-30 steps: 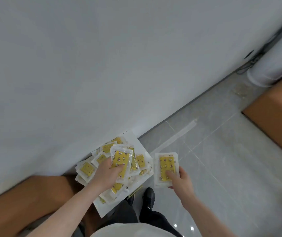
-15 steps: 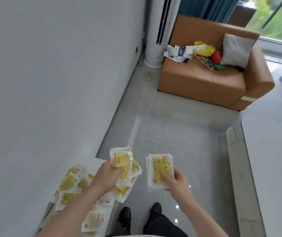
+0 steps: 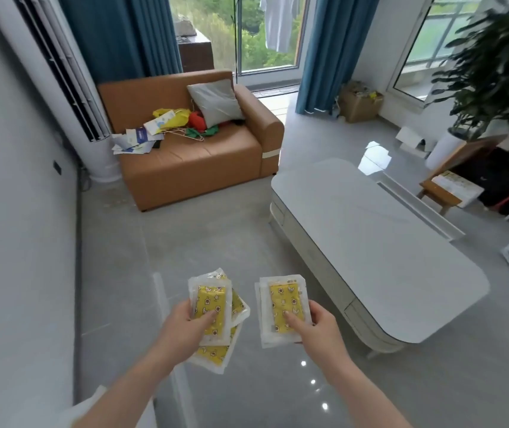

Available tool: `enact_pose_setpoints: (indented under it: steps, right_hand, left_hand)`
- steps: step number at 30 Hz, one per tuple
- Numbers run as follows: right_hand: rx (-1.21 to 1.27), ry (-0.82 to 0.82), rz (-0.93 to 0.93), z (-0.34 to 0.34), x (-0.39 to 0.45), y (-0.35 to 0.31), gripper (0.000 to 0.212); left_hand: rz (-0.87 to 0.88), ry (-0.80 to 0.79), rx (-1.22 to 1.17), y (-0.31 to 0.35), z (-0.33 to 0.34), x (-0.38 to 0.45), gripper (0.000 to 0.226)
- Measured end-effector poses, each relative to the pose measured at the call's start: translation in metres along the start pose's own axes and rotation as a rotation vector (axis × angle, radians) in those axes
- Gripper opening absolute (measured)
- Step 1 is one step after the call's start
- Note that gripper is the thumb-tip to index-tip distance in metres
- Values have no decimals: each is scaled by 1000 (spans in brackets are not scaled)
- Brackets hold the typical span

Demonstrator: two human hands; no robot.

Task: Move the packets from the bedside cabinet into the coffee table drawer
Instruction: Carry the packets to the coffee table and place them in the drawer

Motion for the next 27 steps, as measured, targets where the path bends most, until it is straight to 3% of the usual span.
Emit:
enact_pose_setpoints:
  steps: [11, 27]
  right_hand:
    - [110, 238, -42, -251, -14, 14, 10]
    - [87, 419, -50, -521, 4, 1, 6]
  left_hand:
    - [52, -162, -21, 124, 220, 78, 14]
    - [63, -370, 73, 244, 430, 213, 19]
Point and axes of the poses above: each hand's wrist, its own x-axis towards the middle knuckle, its own z-axis out of the palm, y = z × x, the point moved 6 cm from there along x, towards the middle knuckle, and after that the axes turned 11 degrees about -y, right-handed, at the moved point
